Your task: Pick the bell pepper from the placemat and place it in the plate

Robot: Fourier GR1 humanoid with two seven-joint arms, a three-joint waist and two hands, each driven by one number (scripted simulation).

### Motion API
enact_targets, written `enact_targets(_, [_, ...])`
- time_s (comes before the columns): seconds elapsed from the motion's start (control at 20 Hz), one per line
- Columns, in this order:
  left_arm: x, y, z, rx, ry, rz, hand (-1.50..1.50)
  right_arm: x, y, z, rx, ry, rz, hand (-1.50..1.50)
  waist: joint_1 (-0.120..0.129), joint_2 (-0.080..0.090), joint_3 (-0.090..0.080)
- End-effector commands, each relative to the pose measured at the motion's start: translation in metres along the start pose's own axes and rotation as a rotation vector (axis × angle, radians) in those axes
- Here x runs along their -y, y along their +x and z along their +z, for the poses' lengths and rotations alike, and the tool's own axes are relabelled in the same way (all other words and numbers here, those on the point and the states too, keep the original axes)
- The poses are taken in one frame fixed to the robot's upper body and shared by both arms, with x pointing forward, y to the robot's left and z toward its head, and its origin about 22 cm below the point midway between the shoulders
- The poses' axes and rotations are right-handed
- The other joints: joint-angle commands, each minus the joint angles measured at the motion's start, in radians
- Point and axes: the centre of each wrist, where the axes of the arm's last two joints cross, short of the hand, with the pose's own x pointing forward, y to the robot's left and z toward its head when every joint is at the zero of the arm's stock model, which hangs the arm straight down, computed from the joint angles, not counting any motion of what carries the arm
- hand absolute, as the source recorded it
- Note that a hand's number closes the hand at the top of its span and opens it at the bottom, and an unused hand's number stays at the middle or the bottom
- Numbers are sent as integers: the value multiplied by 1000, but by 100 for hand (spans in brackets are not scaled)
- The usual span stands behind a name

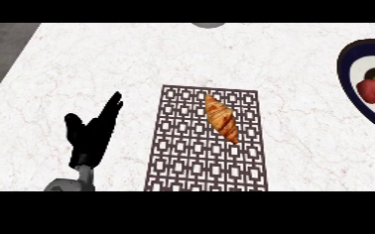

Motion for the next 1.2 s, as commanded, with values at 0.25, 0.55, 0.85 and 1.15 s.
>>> enact_targets(0.25, [-3,-18,9,-56,16,35,0,32,11,22,12,204,-171,-150,-26,2,-1])
enact_targets(0.55, [-8,-11,8,-56,26,29,0,43,16,36,-9,266,-128,-150,-53,-1,2])
enact_targets(0.85, [-5,-18,13,-66,36,38,0,48,20,43,-5,303,-66,-150,-59,-3,3])
enact_targets(1.15, [-15,-19,14,-67,63,32,0,53,12,63,-27,291,-37,-150,-69,-2,4])
